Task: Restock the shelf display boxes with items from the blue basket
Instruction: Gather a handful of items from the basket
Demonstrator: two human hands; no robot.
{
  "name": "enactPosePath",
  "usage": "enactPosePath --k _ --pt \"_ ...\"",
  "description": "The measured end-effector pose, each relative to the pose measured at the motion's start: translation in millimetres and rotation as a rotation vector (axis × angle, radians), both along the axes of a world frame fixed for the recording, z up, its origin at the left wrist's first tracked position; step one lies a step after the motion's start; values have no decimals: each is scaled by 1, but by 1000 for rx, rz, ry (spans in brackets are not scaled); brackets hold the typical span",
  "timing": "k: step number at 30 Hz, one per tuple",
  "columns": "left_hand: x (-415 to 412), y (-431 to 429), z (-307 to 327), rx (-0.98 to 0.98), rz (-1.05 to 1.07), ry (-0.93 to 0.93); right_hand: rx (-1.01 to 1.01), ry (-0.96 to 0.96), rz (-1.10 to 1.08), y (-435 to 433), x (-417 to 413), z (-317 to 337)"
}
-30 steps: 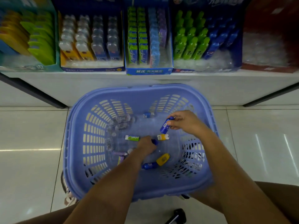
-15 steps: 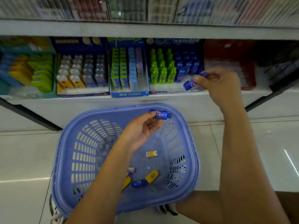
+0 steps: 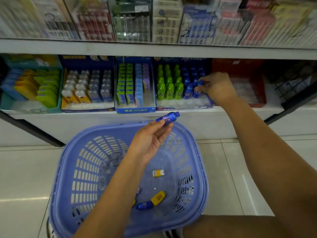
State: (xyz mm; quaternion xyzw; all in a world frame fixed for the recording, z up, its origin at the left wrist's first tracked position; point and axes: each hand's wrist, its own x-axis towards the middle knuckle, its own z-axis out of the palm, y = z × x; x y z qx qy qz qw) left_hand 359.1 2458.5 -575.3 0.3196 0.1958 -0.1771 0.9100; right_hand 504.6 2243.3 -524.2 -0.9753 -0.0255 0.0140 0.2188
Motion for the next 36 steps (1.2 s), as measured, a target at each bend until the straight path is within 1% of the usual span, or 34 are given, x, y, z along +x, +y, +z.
enactPosePath --k 2,4,7,9,12,14,16,17,19,20,21,23,24,26,28,30,32,33,36 --pt "1 0 -1 -19 -6 5 -90 22 16 2 4 1" --pt "1 0 -3 -50 -4 12 -139 25 21 4 7 -2" --pt "3 2 -6 -76 18 18 -76 59 -63 5 8 -11" --pt "4 3 -8 -43 18 0 -26 82 -105 6 8 -15" --pt "5 -1 -5 -3 -10 -37 -26 75 -123 6 8 -15" --pt "4 -4 0 -39 -12 -26 -55 70 -111 6 5 -10" --pt "4 -6 5 -119 -3 15 -52 5 -91 5 -1 -4" --pt "4 -7 7 -161 9 37 14 -57 -94 6 -7 0" --pt "7 -9 11 -209 37 75 262 -142 -130 10 -21 10" --pt "10 -11 13 -222 47 90 390 -98 -126 13 -30 16" --pt "13 -14 15 -236 54 97 498 -7 -87 19 -38 22" --pt "19 -21 18 -250 51 97 633 171 16 34 -53 30" --pt "22 -26 20 -236 48 78 667 224 43 41 -59 33" --pt "28 -35 21 -144 58 -6 696 245 20 51 -66 35" --pt "33 -42 22 -16 101 -120 743 224 -83 52 -67 35" --pt "37 -48 23 157 142 -223 835 259 -177 45 -66 38" --pt "39 -52 26 352 161 -302 901 300 -204 38 -66 41" --pt "40 -55 28 419 168 -337 923 302 -208 34 -66 42" --pt "46 -59 30 514 153 -395 967 277 -202 27 -68 46"
